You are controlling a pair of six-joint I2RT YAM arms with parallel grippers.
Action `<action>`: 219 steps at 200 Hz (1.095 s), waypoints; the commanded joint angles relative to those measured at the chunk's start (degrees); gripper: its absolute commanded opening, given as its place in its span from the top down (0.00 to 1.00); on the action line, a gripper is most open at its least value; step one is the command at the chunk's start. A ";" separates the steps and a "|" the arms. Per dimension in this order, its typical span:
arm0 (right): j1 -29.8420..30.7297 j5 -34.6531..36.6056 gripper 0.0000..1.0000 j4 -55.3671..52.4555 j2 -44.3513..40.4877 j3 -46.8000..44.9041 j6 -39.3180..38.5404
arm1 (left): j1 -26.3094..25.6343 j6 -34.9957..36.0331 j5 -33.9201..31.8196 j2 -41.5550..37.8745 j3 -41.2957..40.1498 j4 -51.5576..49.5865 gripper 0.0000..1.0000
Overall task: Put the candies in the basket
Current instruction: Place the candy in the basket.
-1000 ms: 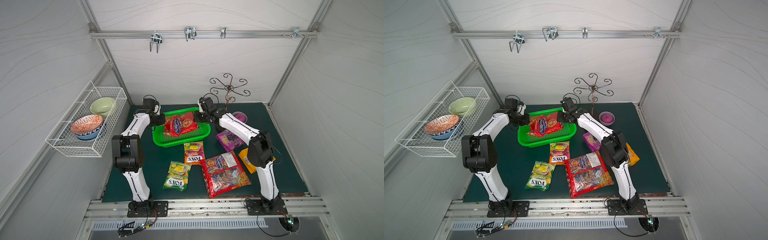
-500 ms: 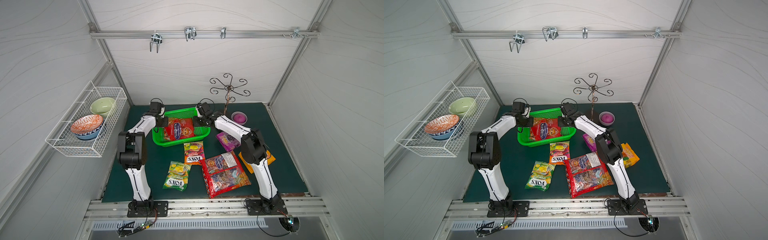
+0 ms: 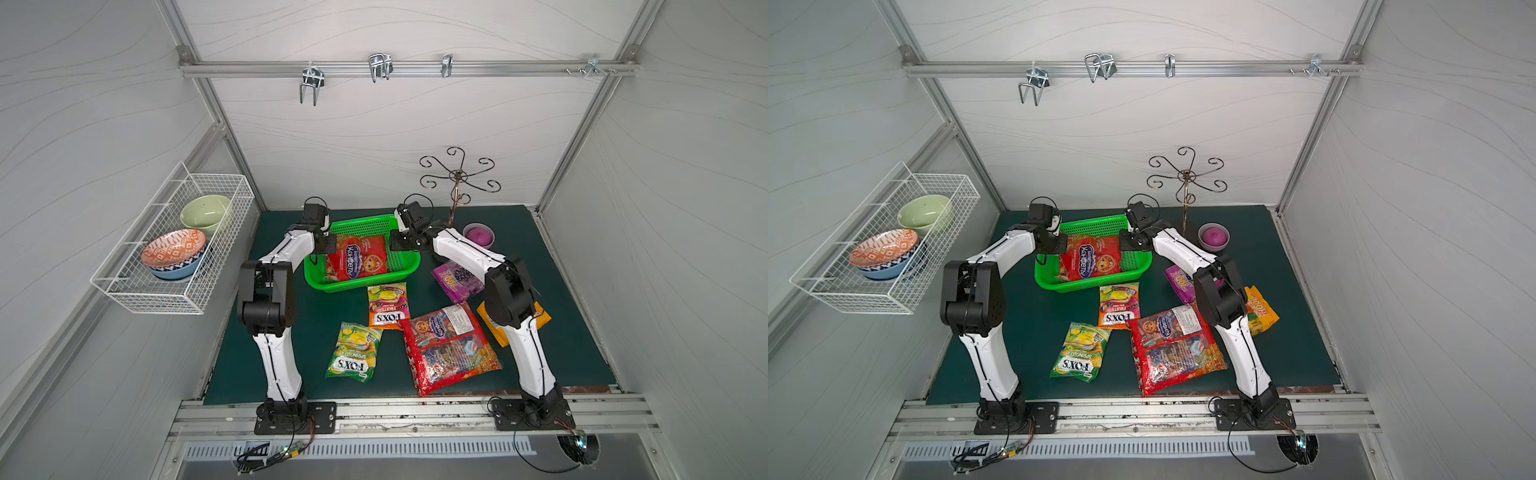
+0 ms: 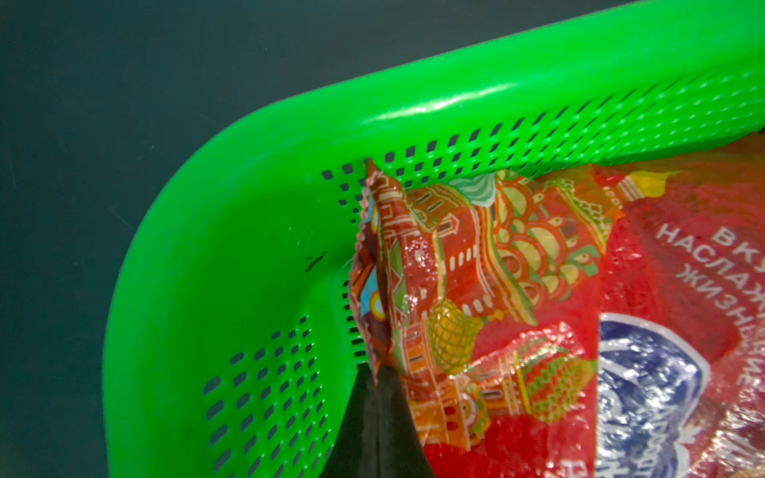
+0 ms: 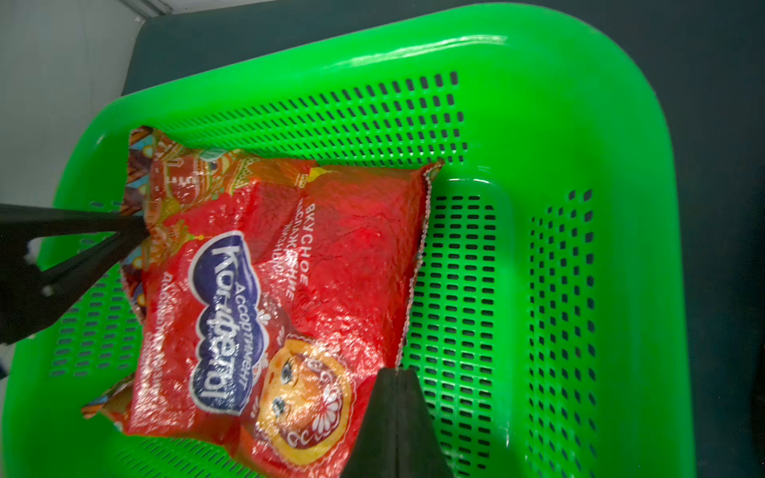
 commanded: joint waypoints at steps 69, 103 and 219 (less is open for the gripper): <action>5.76 6.95 0.49 -11.93 -21.07 -12.24 -11.45 | 0.26 2.87 -4.75 -9.36 2.38 -3.69 0.69; 6.26 11.49 0.34 -12.92 -28.48 -20.72 -11.86 | 0.00 5.08 -0.69 -14.29 5.05 -9.42 0.68; 4.70 13.42 0.94 -17.61 -8.73 -1.18 -6.30 | 2.77 -1.52 -2.07 -19.95 -3.76 -9.41 0.16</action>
